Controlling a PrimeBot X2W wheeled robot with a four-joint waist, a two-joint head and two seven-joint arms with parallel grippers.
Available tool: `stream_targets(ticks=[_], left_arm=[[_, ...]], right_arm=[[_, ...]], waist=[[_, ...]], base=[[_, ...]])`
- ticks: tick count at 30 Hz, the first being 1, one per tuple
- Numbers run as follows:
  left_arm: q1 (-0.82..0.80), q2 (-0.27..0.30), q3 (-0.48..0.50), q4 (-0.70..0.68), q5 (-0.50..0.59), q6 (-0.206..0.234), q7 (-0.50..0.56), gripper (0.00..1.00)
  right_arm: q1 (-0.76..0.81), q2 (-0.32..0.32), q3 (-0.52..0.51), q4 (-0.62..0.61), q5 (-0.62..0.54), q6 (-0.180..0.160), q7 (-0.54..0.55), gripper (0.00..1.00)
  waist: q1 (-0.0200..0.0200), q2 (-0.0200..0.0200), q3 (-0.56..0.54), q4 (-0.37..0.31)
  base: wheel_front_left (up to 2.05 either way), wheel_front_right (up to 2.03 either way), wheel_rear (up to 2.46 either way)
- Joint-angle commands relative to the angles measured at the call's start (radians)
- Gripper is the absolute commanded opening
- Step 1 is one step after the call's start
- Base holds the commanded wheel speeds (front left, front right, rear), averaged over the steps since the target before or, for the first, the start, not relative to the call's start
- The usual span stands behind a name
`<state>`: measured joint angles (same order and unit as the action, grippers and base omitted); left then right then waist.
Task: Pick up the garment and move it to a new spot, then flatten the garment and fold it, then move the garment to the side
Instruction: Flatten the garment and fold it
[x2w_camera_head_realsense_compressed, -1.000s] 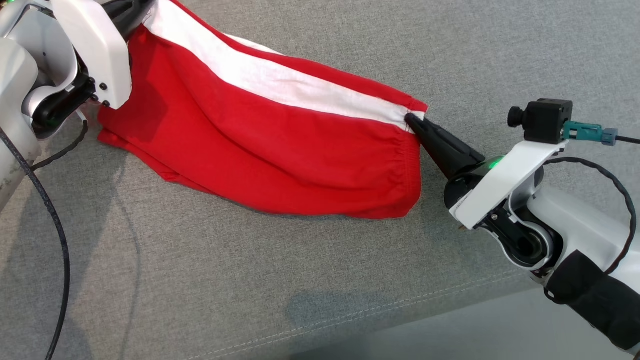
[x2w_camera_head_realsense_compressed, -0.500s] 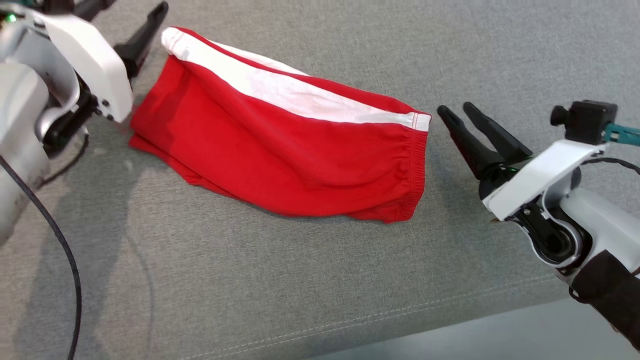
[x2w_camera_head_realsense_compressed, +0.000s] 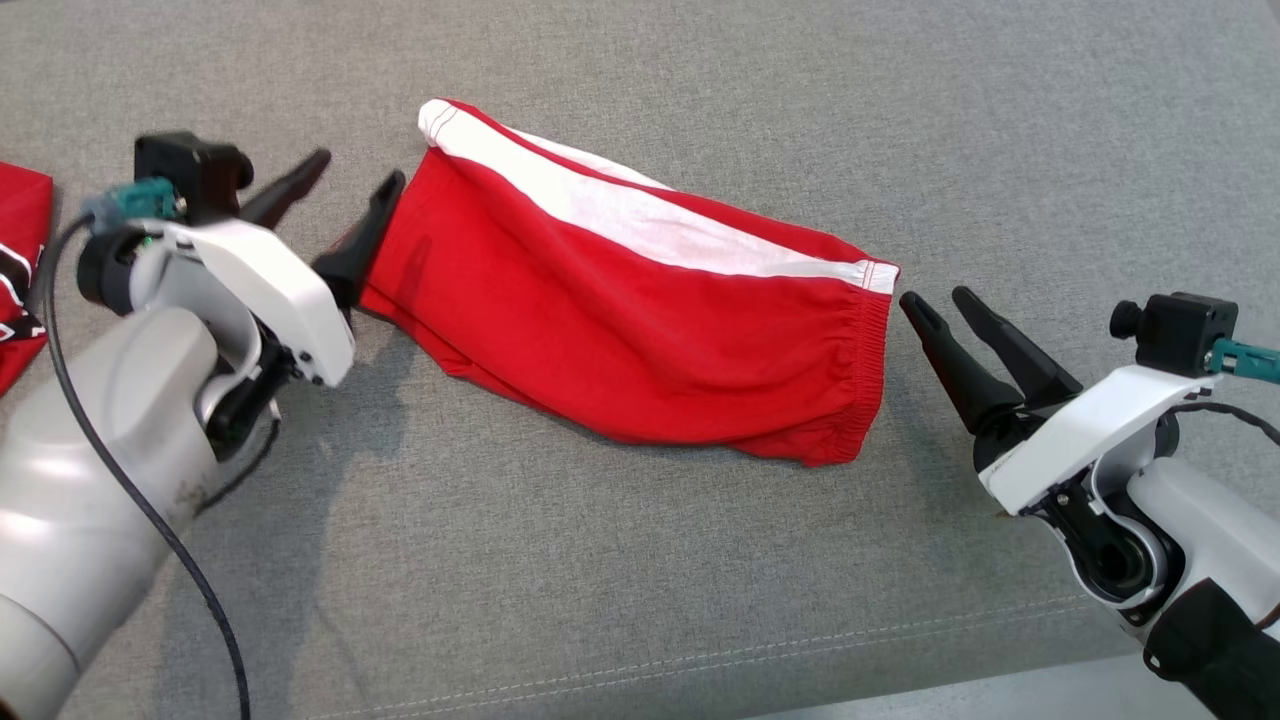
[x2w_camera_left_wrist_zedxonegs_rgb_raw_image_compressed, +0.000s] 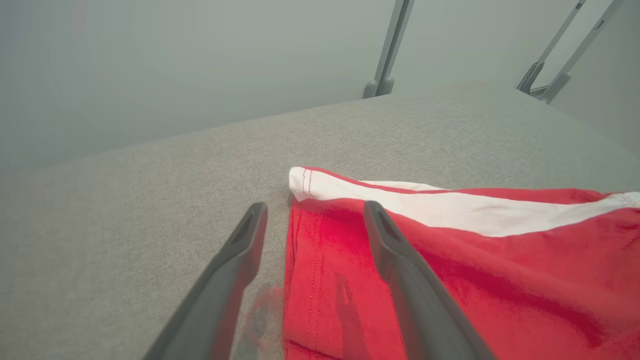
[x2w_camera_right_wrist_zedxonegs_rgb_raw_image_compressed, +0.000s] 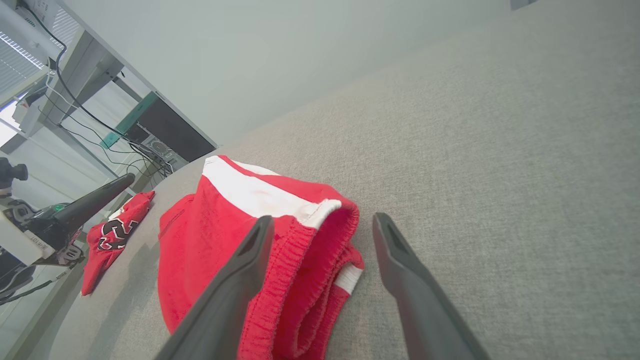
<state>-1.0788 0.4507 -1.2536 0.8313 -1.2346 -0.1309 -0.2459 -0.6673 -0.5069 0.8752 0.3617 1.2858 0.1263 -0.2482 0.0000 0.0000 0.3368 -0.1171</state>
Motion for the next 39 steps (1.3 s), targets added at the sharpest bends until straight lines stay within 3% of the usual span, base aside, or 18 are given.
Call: stream_targets(ticks=[1,10,20,34,35,36,37,39], left_arm=[[-0.005,0.017,0.038,0.011,0.005,0.0,-0.011,1.0],[0.088,-0.061,0.146,0.088,0.038,0.012,-0.016,1.0],[0.154,-0.097,0.272,0.182,0.057,0.012,-0.016,1.0],[0.188,-0.155,0.312,0.261,0.014,0.002,-0.014,1.0],[0.189,-0.157,0.316,0.263,0.007,0.001,-0.013,0.79],[0.188,-0.159,0.315,0.264,0.005,0.001,-0.012,0.36],[0.189,-0.163,0.32,0.261,-0.003,0.001,-0.013,0.0],[0.191,-0.168,0.322,0.244,-0.013,0.001,-0.013,0.0]], right_arm=[[0.04,-0.013,-0.007,-0.018,-0.016,0.004,-0.013,1.0],[0.061,-0.01,-0.022,-0.021,-0.038,0.004,-0.013,1.0],[0.079,-0.006,-0.027,-0.017,-0.048,0.004,-0.014,1.0],[0.076,0.005,-0.028,-0.017,-0.054,0.004,-0.014,1.0],[0.074,0.006,-0.028,-0.018,-0.055,0.004,-0.014,1.0],[0.073,0.007,-0.028,-0.019,-0.056,0.004,-0.014,1.0],[0.072,0.007,-0.027,-0.02,-0.057,0.004,-0.014,1.0],[0.07,0.008,-0.024,-0.023,-0.058,0.004,-0.014,1.0]], waist=[[0.0,0.0,0.0,0.001],[0.0,0.0,0.005,-0.009],[0.0,0.0,0.01,-0.026],[0.0,0.0,0.022,-0.038],[0.0,0.0,0.022,-0.038],[0.0,0.0,0.023,-0.038],[0.0,0.0,0.023,-0.038],[0.0,0.0,0.024,-0.035]], base=[[0.0,0.0,0.0],[0.0,0.0,0.0],[0.0,0.0,0.0],[0.0,0.0,0.0],[0.0,0.0,0.0],[0.0,0.0,0.0],[0.0,0.0,0.0],[0.0,0.0,0.0]])
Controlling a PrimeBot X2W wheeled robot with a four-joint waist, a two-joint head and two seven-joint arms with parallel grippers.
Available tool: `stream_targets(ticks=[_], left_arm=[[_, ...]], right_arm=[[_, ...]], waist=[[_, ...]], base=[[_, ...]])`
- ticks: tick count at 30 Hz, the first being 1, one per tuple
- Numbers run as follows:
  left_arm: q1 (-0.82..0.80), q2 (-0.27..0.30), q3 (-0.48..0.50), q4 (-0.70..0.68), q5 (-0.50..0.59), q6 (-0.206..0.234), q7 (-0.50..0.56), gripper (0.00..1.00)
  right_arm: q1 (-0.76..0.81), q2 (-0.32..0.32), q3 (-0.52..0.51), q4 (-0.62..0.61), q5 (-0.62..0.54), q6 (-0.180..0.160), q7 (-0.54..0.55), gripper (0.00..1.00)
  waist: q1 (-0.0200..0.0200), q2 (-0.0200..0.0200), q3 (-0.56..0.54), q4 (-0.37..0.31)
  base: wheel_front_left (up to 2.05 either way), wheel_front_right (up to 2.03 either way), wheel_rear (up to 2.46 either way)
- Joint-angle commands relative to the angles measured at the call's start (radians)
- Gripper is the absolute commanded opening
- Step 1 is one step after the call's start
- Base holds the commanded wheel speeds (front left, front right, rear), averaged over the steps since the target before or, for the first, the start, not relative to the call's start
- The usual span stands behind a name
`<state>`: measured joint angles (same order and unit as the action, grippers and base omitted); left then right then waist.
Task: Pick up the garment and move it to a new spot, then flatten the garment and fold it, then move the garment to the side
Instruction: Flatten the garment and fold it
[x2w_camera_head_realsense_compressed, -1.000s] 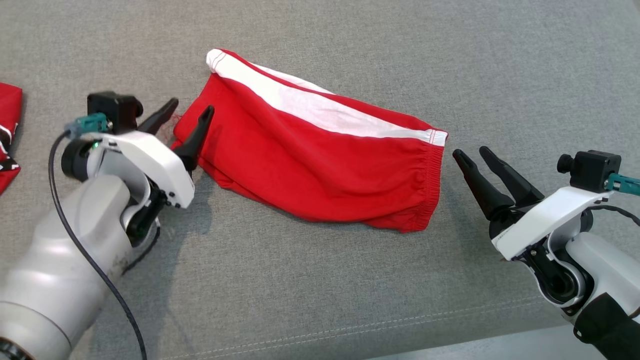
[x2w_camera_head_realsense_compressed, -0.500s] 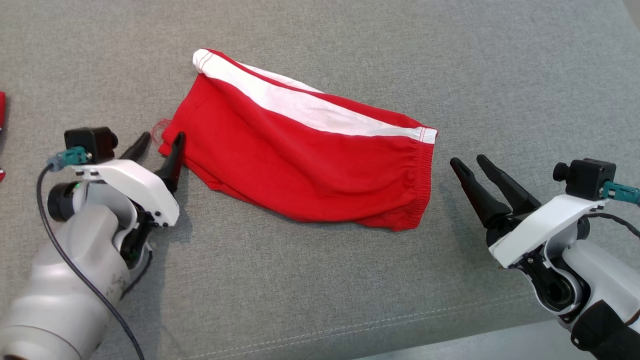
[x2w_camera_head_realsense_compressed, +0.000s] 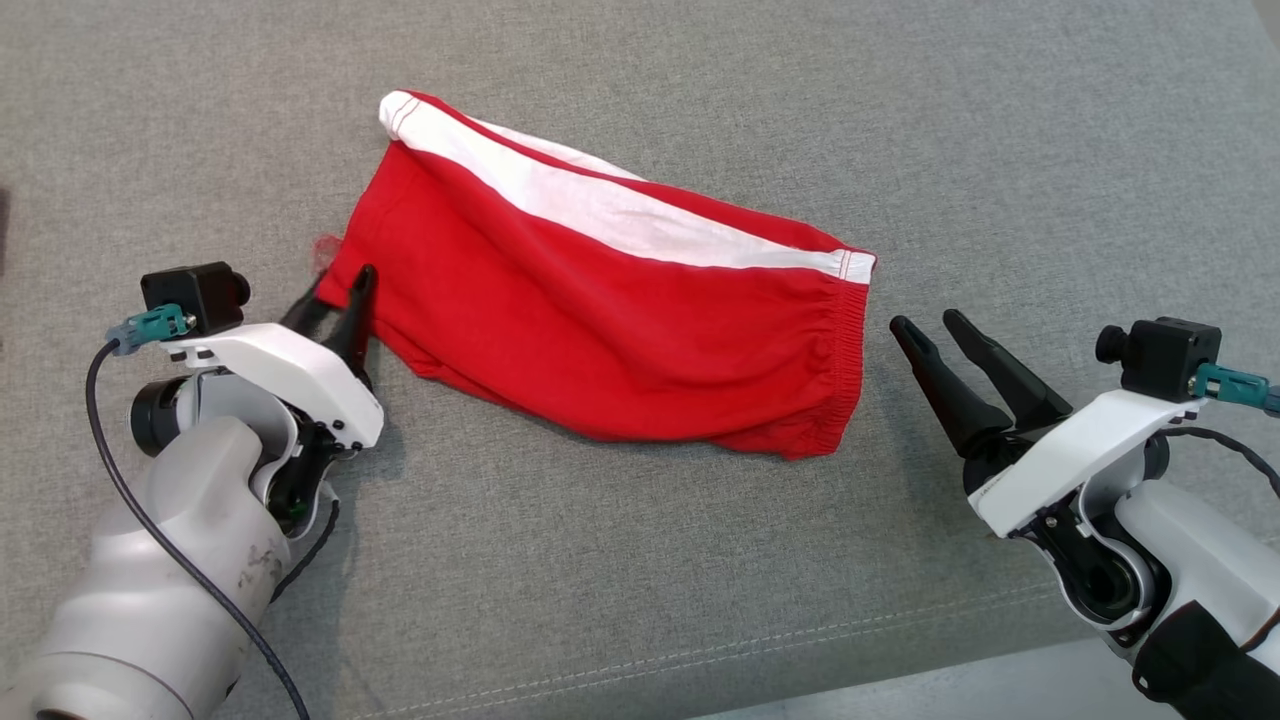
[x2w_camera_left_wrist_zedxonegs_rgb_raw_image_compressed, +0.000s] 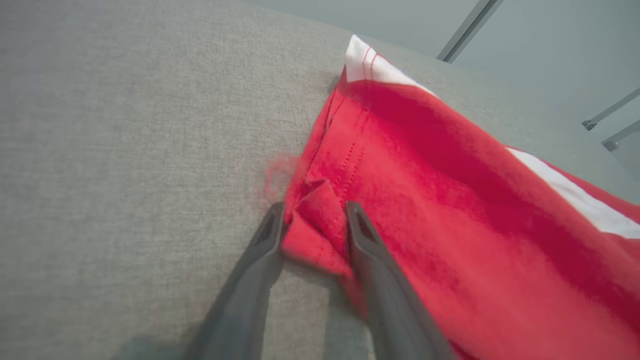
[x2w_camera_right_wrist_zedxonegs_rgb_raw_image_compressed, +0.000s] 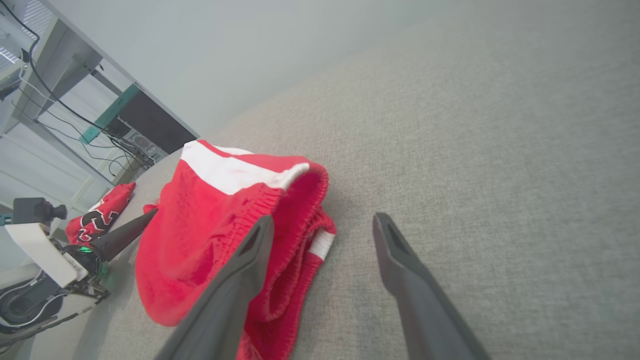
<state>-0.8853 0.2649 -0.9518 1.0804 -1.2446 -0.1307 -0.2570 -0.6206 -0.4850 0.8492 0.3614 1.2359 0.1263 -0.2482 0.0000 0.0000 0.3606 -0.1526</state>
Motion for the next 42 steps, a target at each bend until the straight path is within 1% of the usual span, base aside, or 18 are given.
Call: stream_targets(ticks=[1,5,9,12,19,25,26,32,38,42], left_arm=[[-0.002,0.017,0.026,-0.015,-0.012,0.0,-0.002,0.0],[-0.003,0.025,0.044,-0.051,-0.01,0.0,-0.004,0.0],[0.005,0.035,0.122,-0.097,0.028,0.0,-0.004,0.0],[0.037,0.026,0.169,-0.136,0.075,0.0,-0.004,0.0],[0.098,-0.008,0.241,-0.179,0.157,0.0,-0.005,0.0],[0.153,-0.031,0.346,-0.223,0.241,0.0,-0.005,0.0],[0.153,-0.031,0.346,-0.223,0.241,0.0,-0.005,0.0],[0.244,-0.076,0.435,-0.279,0.327,0.008,-0.005,0.0],[0.325,-0.125,0.499,-0.314,0.4,0.018,-0.005,0.0],[0.373,-0.146,0.531,-0.325,0.45,0.021,-0.005,0.0]], right_arm=[[0.023,-0.013,0.002,-0.025,-0.005,0.004,-0.014,1.0],[0.019,-0.004,0.005,-0.033,0.002,0.004,-0.014,1.0],[0.022,0.003,0.003,-0.043,0.027,0.004,-0.014,1.0],[0.024,0.005,0.003,-0.042,0.059,0.004,-0.013,1.0],[0.007,0.008,0.046,0.0,0.08,0.004,0.006,1.0],[-0.007,-0.004,0.062,0.028,0.088,0.004,0.004,1.0],[-0.007,-0.004,0.062,0.028,0.088,0.004,0.004,1.0],[-0.014,-0.026,0.069,0.056,0.09,0.004,0.0,1.0],[-0.016,-0.034,0.072,0.086,0.092,0.004,-0.003,1.0],[-0.01,-0.041,0.073,0.102,0.093,0.004,-0.005,1.0]], waist=[[0.0,0.0,0.0,0.003],[0.0,0.0,-0.001,0.016],[0.0,0.0,-0.002,0.043],[0.0,0.0,-0.005,0.066],[0.0,0.0,-0.014,0.11],[0.0,0.0,-0.032,0.151],[0.0,0.0,-0.032,0.151],[0.0,0.0,-0.058,0.203],[0.0,0.0,-0.086,0.251],[0.0,0.0,-0.107,0.271]], base=[[0.0,0.0,0.0],[0.0,0.0,0.0],[0.0,0.0,0.0],[0.0,0.0,0.0],[0.0,0.0,0.0],[0.0,0.0,0.0],[0.0,0.0,0.0],[0.0,0.0,0.0],[0.0,0.0,0.0],[0.0,0.0,0.0]])
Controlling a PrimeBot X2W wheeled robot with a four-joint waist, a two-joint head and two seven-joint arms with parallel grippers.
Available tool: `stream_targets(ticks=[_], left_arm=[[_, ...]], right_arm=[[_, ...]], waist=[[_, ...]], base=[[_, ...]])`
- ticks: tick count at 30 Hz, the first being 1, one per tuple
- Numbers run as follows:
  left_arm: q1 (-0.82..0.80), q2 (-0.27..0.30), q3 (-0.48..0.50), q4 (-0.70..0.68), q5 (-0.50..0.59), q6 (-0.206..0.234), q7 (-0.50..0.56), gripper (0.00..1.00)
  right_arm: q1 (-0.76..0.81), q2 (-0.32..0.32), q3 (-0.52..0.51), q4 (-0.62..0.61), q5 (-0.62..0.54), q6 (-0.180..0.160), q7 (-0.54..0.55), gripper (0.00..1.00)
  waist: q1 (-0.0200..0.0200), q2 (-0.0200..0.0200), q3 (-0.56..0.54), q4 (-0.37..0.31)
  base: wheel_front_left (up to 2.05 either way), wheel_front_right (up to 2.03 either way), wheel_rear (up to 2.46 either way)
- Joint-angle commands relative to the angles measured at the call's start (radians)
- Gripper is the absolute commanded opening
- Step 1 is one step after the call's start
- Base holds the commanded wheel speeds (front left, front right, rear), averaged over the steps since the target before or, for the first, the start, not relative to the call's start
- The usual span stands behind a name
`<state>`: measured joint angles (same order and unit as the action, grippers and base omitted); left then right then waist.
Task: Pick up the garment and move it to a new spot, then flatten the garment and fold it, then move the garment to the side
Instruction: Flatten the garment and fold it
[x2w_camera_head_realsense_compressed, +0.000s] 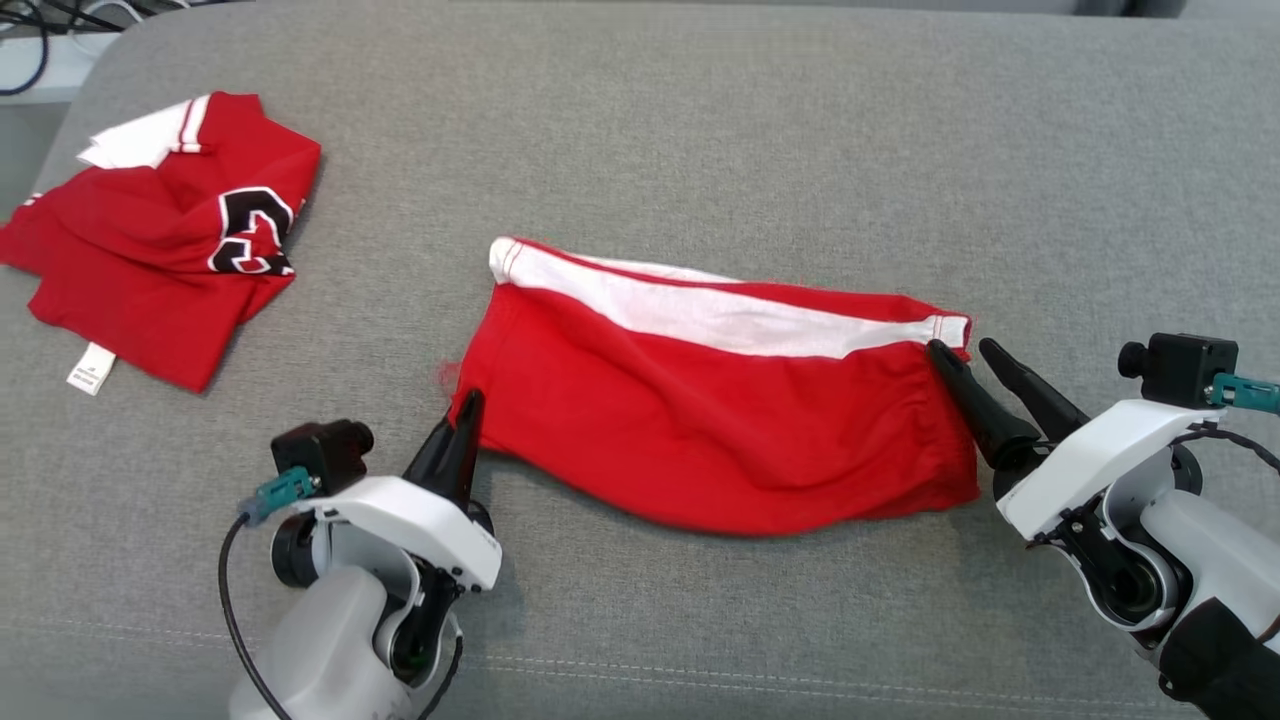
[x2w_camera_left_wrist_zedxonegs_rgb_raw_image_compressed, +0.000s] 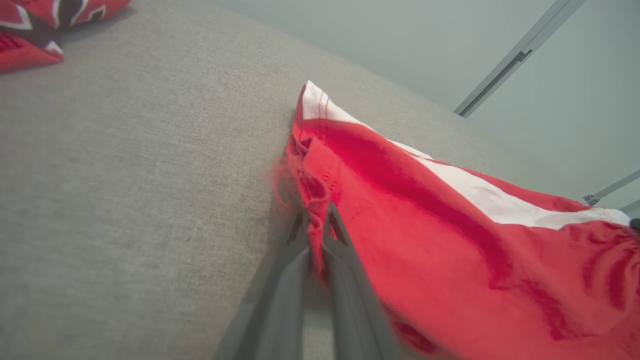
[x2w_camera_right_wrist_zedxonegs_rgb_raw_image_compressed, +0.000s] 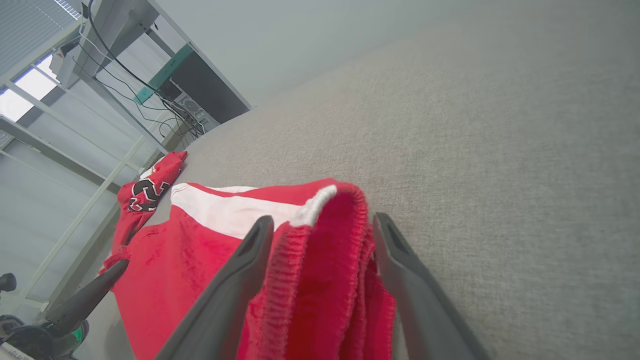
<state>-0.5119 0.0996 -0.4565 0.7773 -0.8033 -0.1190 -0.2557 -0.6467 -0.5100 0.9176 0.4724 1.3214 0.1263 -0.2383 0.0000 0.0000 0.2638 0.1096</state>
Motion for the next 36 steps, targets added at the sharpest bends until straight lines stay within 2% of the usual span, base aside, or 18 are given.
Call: stream_targets(ticks=[1,4,6,15,25,30,36], left_arm=[[0.011,0.016,0.044,-0.025,0.02,0.01,-0.006,0.0],[0.038,0.003,0.056,-0.022,0.046,0.007,-0.006,0.0],[0.047,0.0,0.071,-0.026,0.084,0.006,-0.006,1.0],[0.088,0.018,0.174,-0.141,0.289,0.076,-0.006,1.0],[0.199,0.038,0.25,-0.299,0.483,0.118,-0.006,1.0],[0.246,0.03,0.285,-0.341,0.515,0.129,-0.006,1.0],[0.299,0.021,0.327,-0.362,0.534,0.114,-0.006,1.0]], right_arm=[[0.018,-0.018,0.005,-0.005,0.008,0.004,-0.015,1.0],[0.02,-0.022,0.006,0.005,0.007,0.004,-0.016,1.0],[0.021,-0.022,0.01,0.008,0.006,0.004,-0.016,1.0],[0.038,-0.01,0.009,0.013,-0.012,0.004,-0.02,1.0],[0.096,0.01,-0.016,0.026,-0.031,0.004,-0.023,1.0],[0.121,0.031,-0.076,0.054,-0.084,0.004,-0.023,1.0],[0.191,0.081,-0.167,0.065,-0.166,0.004,-0.023,1.0]], waist=[[0.0,0.0,-0.015,0.012],[0.0,0.0,-0.024,0.013],[0.0,0.0,-0.029,0.01],[0.0,0.0,-0.063,-0.009],[0.0,0.0,-0.134,-0.022],[0.0,0.0,-0.158,-0.024],[0.0,0.0,-0.19,-0.028]], base=[[0.0,0.0,0.0],[0.0,0.0,0.0],[0.0,0.0,0.0],[0.0,0.0,0.0],[0.0,0.0,0.0],[0.0,0.0,0.0],[0.0,0.0,0.0]])
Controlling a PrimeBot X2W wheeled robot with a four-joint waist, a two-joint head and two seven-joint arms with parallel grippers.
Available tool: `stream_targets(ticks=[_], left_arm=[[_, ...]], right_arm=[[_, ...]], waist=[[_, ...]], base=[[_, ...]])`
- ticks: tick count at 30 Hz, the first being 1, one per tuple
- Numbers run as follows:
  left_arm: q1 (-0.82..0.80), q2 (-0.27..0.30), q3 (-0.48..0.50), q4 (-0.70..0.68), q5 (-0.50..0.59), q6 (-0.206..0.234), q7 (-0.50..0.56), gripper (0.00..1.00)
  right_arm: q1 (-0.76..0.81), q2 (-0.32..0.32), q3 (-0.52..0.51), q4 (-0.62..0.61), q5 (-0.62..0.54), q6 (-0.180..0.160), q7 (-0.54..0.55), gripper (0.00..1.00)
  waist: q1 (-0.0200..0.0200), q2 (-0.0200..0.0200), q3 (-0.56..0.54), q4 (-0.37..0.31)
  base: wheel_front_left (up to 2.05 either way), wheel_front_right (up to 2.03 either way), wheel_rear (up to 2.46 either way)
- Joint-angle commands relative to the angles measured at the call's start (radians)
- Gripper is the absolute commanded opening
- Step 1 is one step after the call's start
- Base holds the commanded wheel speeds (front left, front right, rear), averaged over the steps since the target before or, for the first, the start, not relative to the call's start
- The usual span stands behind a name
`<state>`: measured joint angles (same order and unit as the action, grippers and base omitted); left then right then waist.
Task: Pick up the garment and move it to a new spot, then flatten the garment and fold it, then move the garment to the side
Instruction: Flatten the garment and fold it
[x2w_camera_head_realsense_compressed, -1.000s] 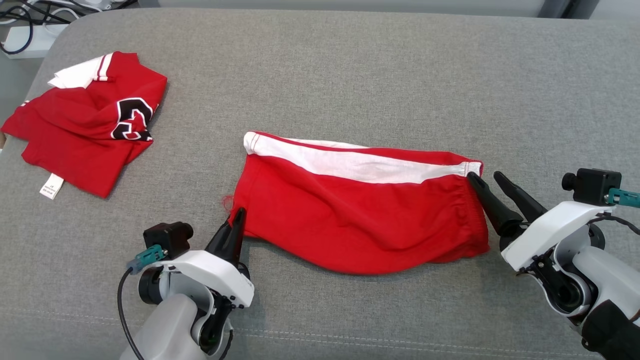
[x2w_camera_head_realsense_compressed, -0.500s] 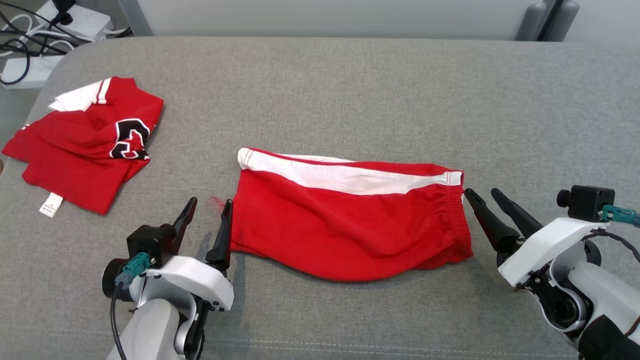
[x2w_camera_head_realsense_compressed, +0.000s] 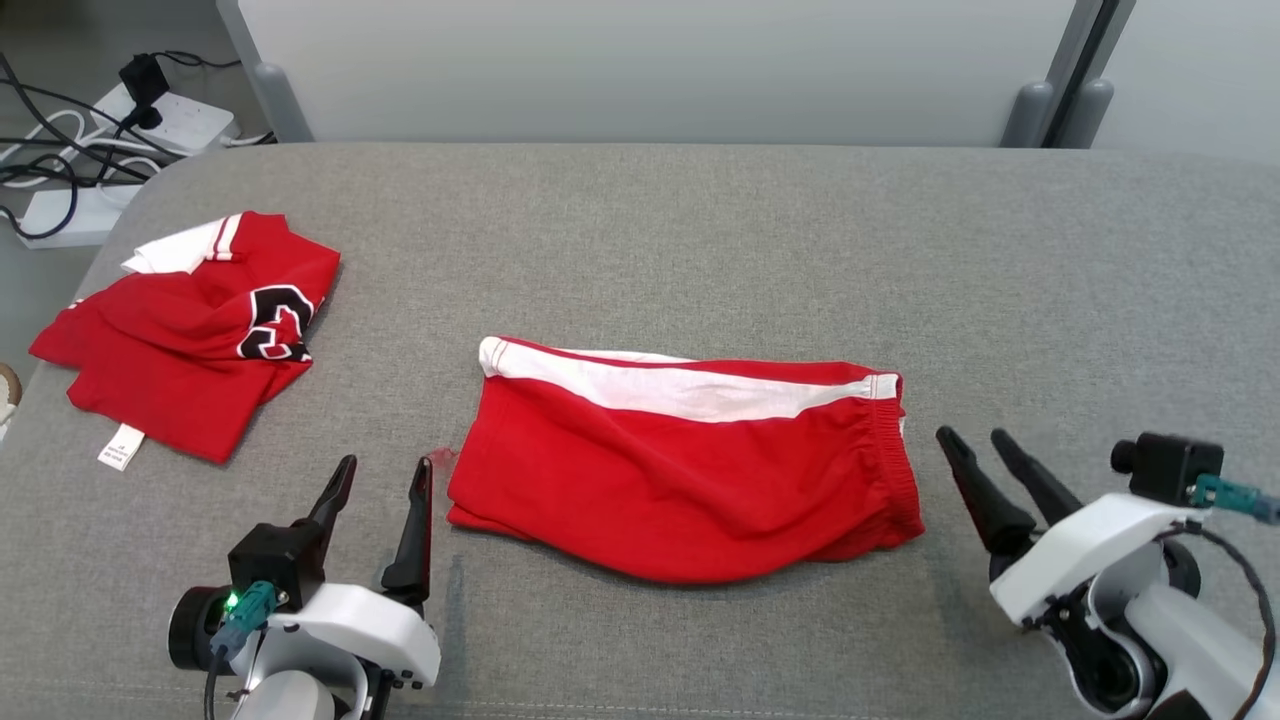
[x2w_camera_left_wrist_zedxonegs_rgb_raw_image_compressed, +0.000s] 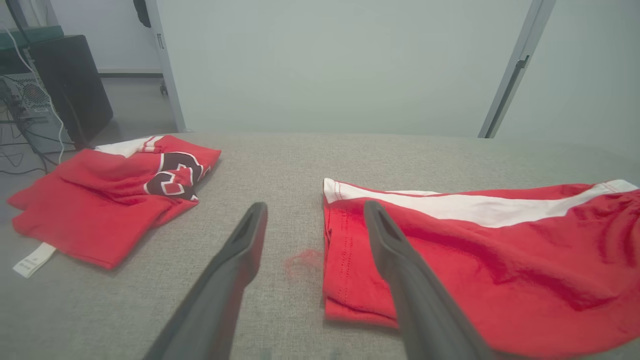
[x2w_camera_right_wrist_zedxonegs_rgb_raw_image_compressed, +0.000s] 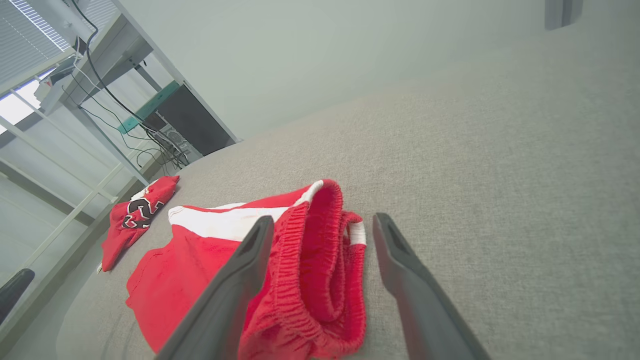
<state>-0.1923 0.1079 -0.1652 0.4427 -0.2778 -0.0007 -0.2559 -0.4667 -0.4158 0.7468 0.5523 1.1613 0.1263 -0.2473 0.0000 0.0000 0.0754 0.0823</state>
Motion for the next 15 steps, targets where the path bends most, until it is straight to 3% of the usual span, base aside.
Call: stream_targets(ticks=[1,15], left_arm=[[-0.016,0.012,0.04,-0.028,0.013,-0.007,-0.006,1.0],[0.001,-0.019,0.071,-0.086,0.073,-0.031,-0.006,1.0]], right_arm=[[0.02,-0.008,-0.003,-0.015,-0.014,0.004,-0.014,1.0],[0.063,0.032,-0.082,-0.01,-0.031,0.004,-0.014,1.0]], waist=[[0.0,0.0,-0.005,-0.001],[0.0,0.0,0.037,0.088]], base=[[0.0,0.0,0.0],[0.0,0.0,0.0]])
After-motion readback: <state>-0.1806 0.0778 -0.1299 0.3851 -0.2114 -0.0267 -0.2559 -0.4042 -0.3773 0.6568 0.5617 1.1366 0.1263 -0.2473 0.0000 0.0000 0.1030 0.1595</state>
